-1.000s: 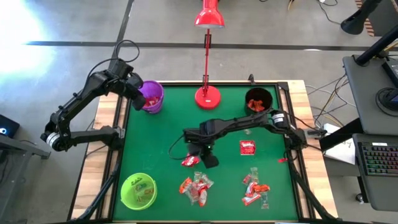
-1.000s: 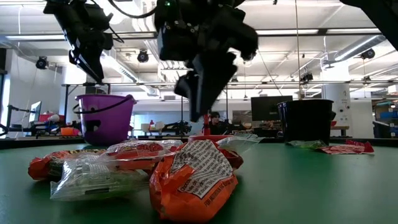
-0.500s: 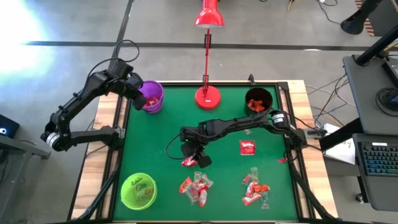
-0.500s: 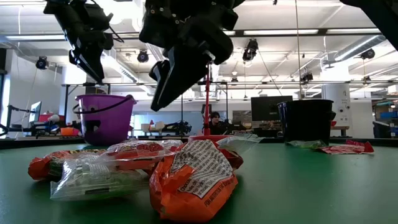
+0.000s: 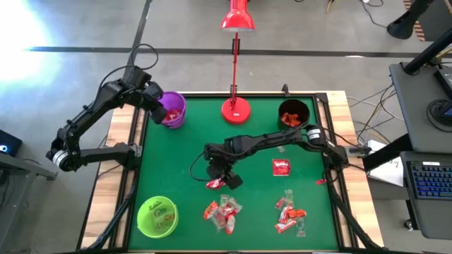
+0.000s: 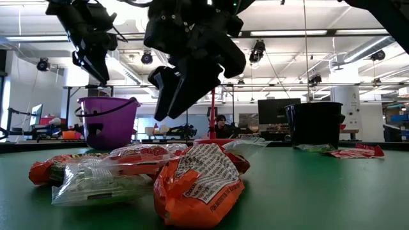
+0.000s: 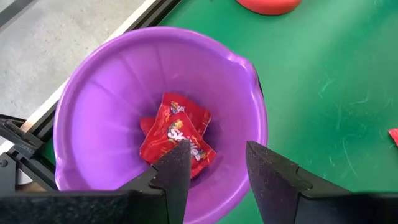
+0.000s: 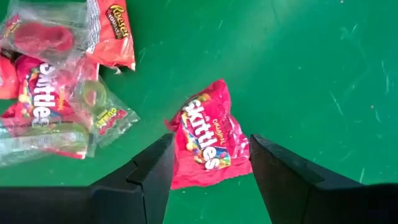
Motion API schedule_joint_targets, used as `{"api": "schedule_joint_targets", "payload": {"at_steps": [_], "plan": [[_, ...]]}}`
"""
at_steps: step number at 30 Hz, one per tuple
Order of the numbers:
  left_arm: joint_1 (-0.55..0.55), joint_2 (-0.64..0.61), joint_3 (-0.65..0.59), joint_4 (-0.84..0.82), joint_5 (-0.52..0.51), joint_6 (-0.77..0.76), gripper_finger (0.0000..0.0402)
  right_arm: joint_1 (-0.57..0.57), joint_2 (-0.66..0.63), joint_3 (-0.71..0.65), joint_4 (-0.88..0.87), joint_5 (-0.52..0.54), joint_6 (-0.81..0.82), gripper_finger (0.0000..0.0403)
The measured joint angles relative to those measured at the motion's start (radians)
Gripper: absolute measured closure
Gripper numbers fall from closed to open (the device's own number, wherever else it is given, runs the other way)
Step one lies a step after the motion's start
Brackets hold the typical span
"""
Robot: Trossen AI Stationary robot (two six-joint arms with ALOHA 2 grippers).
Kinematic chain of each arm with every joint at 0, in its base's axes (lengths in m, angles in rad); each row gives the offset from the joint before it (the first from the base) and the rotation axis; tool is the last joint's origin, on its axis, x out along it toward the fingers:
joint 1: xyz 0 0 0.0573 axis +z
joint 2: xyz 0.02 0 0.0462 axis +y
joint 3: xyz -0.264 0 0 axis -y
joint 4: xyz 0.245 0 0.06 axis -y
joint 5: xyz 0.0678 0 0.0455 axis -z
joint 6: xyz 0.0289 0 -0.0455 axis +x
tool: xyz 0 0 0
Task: Sort candy
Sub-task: Put the red candy into the violet bucket
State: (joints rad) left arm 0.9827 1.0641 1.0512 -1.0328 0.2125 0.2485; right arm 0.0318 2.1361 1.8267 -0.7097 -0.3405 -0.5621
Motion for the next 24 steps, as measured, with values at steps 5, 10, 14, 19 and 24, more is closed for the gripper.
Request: {"api": "schedule_joint_targets", "payload": {"at_steps": [5,10,14,19,24], "plan": [[0.000,0.000,0.000,0.004,0.000,0.000,0.0264,-0.017,0.022,0.000,0.012,0.000,-0.007,0.0204],[0.000,0.000,0.000,0.004,0.000,0.000,0.0264,-0.015,0.046,0.000,0.013,-0.004,-0.012,0.0204],[0.000,0.000,0.000,0.004,0.000,-0.002,0.0265,-0.014,0.057,-0.001,0.013,-0.007,0.014,0.0204],[0.000,0.000,0.000,0.004,0.000,-0.006,0.0265,-0.011,0.078,-0.001,0.020,-0.008,0.024,0.0204],[0.000,0.000,0.000,0.004,0.000,-0.026,0.0265,-0.006,0.105,-0.001,0.017,-0.012,0.061,0.0204]]}}
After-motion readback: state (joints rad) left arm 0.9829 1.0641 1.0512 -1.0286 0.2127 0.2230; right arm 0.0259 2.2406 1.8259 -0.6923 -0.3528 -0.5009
